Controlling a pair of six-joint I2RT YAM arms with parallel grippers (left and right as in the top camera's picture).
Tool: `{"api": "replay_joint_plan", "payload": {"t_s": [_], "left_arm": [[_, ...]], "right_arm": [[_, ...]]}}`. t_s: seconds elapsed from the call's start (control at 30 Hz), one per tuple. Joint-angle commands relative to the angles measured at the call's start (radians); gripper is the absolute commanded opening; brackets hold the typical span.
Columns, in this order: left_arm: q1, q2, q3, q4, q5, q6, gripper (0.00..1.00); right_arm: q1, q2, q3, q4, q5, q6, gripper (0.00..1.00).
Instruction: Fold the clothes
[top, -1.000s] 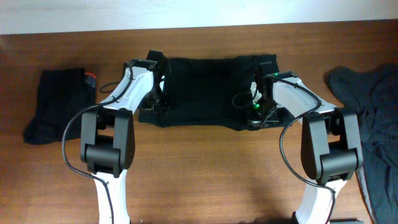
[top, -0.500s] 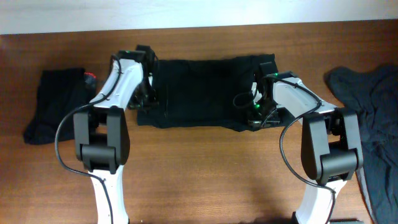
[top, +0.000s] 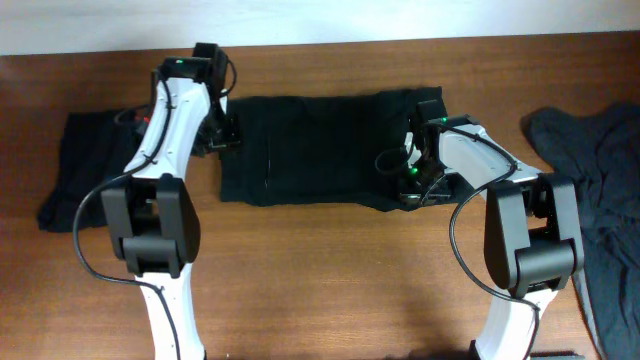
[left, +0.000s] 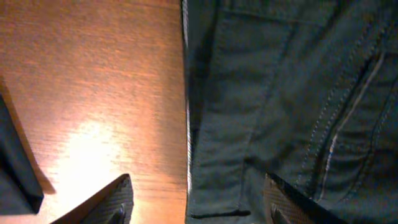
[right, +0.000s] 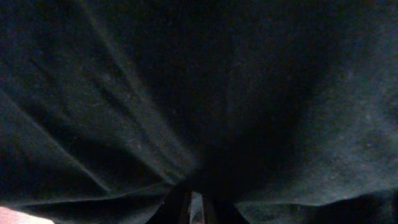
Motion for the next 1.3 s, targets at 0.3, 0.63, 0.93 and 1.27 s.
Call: {"api": "replay_joint_plan", "payload": {"t_s": [0.3,0.63,0.93,1.27], "left_arm": [[0.030,0.072,-0.088,0.109,0.108,0.031,0.68],[0.030,0.082,-0.208,0.253,0.115,0.031,0.68],[0.027,0.083,-0.350,0.360,0.115,0.031,0.59],[0.028,0.083,-0.360,0.360,0.115,0.031,0.20]], "right_arm": [[-0.003,0.023,-0.040,-0.003,0.095,0.009,0.13],[-0.003,0.023,-0.040,-0.003,0.087,0.009,0.13],[-0.003,0.023,-0.040,-0.003,0.087,0.009,0.13],[-0.003,0.023,-0.040,-0.003,0.087,0.009,0.12]]}}
